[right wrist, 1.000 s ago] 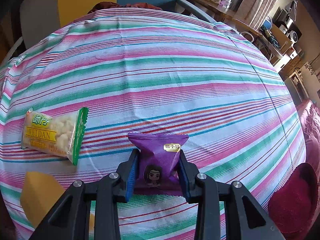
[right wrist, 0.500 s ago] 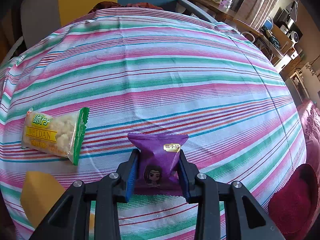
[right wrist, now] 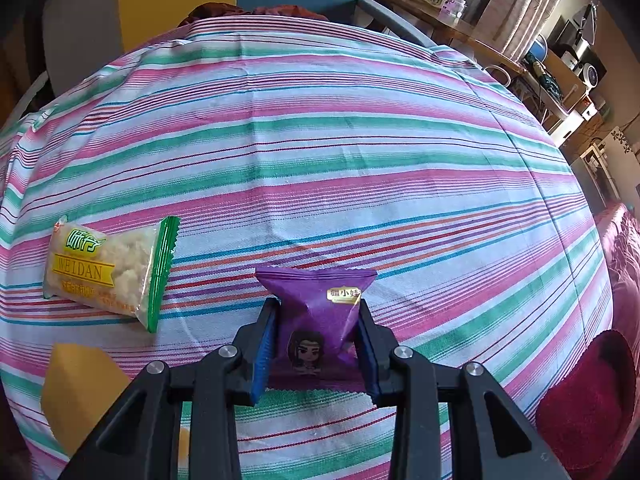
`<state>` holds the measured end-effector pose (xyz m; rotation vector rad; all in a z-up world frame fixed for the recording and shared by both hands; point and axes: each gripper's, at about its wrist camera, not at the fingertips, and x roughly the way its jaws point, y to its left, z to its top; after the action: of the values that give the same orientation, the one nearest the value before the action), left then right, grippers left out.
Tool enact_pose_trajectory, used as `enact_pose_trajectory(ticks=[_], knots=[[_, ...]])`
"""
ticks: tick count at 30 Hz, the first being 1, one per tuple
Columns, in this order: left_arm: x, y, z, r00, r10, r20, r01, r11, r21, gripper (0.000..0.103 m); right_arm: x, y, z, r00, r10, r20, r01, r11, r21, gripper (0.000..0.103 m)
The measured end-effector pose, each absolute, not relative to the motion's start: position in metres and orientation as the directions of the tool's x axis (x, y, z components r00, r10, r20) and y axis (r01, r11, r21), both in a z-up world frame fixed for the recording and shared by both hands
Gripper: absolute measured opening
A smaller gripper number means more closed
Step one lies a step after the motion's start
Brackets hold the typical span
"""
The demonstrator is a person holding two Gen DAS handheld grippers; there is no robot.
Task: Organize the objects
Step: 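Lower the wrapped ball into the gold tray and open the left gripper, then lift the purple packet with the right gripper and carry it over the gold tray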
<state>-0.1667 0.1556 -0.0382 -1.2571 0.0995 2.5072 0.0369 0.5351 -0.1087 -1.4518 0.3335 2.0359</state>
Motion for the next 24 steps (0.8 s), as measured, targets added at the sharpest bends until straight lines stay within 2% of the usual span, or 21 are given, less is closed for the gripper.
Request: enact_pose_trajectory(ticks=[4,24], knots=[[-0.142,0.151,-0.021,-0.602,0.278,-0.748,-0.338,-0.938,-0.077,0.064,0.037,0.535,-0.108,-0.214,0.331,-0.919,-0.606,-0.783,-0.141,0.036],[-0.051,0.135,-0.006,-0.650,0.289,-0.703,-0.381,-0.924,-0.028,0.064,0.034,0.538,-0.109,-0.213,0.337,-0.917,-0.600,-0.786,-0.149,0.036]])
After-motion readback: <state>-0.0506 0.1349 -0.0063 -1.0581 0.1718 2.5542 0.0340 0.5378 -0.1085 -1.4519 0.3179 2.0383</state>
